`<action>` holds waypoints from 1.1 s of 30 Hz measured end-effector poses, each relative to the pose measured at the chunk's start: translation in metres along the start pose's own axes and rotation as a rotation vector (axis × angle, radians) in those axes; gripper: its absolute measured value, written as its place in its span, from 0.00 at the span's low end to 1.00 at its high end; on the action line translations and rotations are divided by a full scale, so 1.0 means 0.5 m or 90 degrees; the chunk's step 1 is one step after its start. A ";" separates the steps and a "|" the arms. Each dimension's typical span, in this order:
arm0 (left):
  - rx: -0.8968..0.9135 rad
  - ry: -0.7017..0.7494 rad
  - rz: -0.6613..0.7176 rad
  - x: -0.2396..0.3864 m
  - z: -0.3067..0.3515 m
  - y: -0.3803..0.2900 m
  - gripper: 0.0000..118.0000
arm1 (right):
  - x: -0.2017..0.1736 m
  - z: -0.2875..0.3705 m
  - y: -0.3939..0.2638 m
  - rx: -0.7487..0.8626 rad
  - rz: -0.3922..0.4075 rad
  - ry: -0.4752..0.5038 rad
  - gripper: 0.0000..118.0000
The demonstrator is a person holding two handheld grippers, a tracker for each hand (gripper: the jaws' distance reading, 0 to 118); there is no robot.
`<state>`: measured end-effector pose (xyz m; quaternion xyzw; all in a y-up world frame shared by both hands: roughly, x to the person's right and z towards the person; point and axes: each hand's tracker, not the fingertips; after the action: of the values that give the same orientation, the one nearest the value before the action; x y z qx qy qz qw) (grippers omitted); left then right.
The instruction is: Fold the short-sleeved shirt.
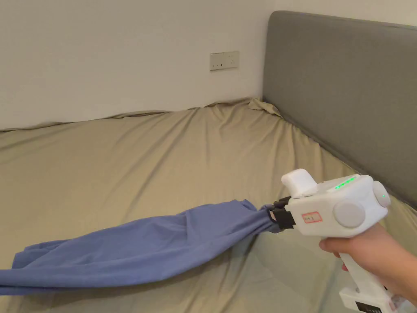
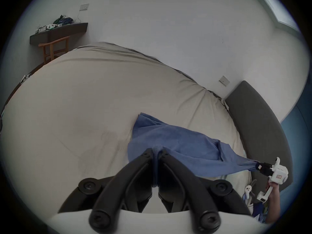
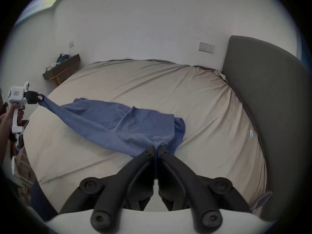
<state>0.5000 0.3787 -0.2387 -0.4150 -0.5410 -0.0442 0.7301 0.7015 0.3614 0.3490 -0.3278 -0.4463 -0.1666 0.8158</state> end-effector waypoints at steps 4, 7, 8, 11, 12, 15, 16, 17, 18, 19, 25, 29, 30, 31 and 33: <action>-0.004 -0.014 -0.007 -0.028 0.068 -0.043 0.02 | -0.021 0.059 -0.076 0.003 0.012 0.005 0.04; -0.011 -0.022 -0.012 -0.053 0.106 -0.078 0.02 | -0.030 0.087 -0.131 -0.027 -0.011 0.011 0.04; -0.016 -0.023 -0.012 -0.060 0.115 -0.090 0.02 | -0.033 0.095 -0.147 -0.035 -0.012 0.009 0.04; -0.037 -0.019 -0.008 -0.090 0.139 -0.137 0.02 | -0.042 0.122 -0.201 -0.062 -0.015 0.010 0.04; -0.045 -0.019 -0.006 -0.101 0.143 -0.151 0.02 | -0.045 0.129 -0.216 -0.073 -0.019 0.010 0.04; -0.062 -0.009 0.013 -0.133 0.160 -0.193 0.02 | -0.052 0.145 -0.263 -0.119 -0.020 0.003 0.04; -0.068 -0.011 0.024 -0.145 0.167 -0.206 0.02 | -0.054 0.151 -0.277 -0.134 -0.022 0.000 0.04; -0.071 -0.013 0.032 -0.153 0.173 -0.217 0.02 | -0.057 0.157 -0.289 -0.149 -0.019 0.001 0.04; -0.074 -0.013 0.040 -0.162 0.181 -0.229 0.02 | -0.061 0.164 -0.302 -0.162 -0.009 -0.004 0.04; -0.079 -0.014 0.046 -0.172 0.184 -0.239 0.02 | -0.066 0.170 -0.313 -0.178 0.002 -0.006 0.04; -0.146 0.006 0.038 -0.214 0.177 -0.300 0.02 | -0.085 0.172 -0.367 -0.262 0.026 -0.006 0.04; -0.193 0.040 0.022 -0.229 0.142 -0.329 0.02 | -0.102 0.127 -0.394 -0.340 0.057 -0.006 0.04; -0.201 0.052 0.014 -0.230 0.131 -0.333 0.02 | -0.107 0.115 -0.398 -0.348 0.068 -0.012 0.04; -0.211 0.057 0.016 -0.234 0.121 -0.339 0.02 | -0.109 0.100 -0.401 -0.372 0.070 -0.009 0.04; -0.232 0.076 0.003 -0.238 0.097 -0.346 0.02 | -0.112 0.075 -0.403 -0.385 0.072 -0.015 0.04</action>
<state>0.3259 0.2518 -0.2372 -0.5384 -0.4787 -0.1644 0.6738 0.5340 0.2388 0.3946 -0.5819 -0.3668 -0.2423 0.6842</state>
